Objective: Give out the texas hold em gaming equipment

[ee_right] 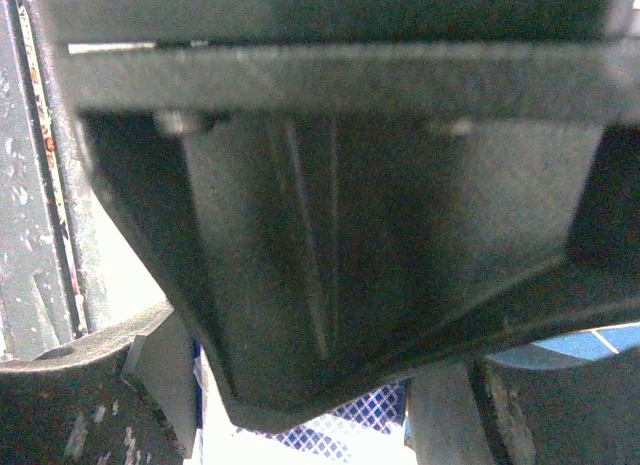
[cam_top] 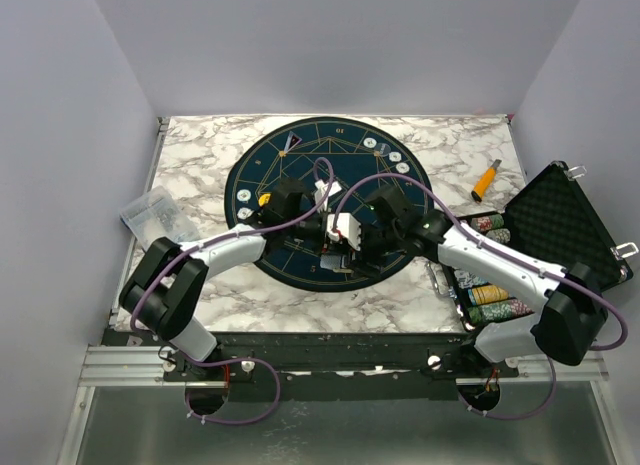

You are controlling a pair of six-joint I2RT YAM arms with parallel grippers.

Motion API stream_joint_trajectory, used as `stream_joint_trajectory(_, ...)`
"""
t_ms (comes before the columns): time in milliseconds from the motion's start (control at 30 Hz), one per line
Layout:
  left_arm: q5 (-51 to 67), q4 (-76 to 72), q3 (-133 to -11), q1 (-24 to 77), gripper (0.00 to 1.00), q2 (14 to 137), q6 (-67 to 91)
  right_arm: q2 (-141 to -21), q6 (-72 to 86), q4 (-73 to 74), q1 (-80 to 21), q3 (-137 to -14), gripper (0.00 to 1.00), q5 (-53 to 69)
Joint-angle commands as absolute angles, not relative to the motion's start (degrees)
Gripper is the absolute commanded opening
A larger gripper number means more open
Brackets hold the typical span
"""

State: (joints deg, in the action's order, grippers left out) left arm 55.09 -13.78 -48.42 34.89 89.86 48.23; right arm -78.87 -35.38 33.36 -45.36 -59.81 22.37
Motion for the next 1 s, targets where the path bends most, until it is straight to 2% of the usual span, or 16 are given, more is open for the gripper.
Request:
stream_joint_trajectory(0, 54.53, -12.84, -50.31, 33.64, 0.70, 87.02, 42.93, -77.07, -35.09, 32.28, -45.28, -59.47, 0.01, 22.99)
stream_joint_trajectory(333, 56.24, -11.04, -51.79, 30.72, 0.69, 86.98, 41.22, -75.20, -31.75, 30.62, -44.12, -58.60, 0.01, 22.92)
stream_joint_trajectory(600, 54.81, -7.70, -50.82, 24.63, 0.66, 80.47, 34.20, -71.69, -27.41, 26.82, -44.01, -54.52, 0.01, 20.75)
stream_joint_trajectory(800, 49.45, 5.39, -54.81, 23.55, 0.66, 74.79, 21.29, -69.55, -24.84, 23.08, -42.95, -52.63, 0.01, 19.25)
stream_joint_trajectory(967, 50.66, 16.90, -59.44, 23.55, 0.61, 78.38, 14.36, -69.28, -23.87, 22.35, -40.79, -52.21, 0.01, 20.75)
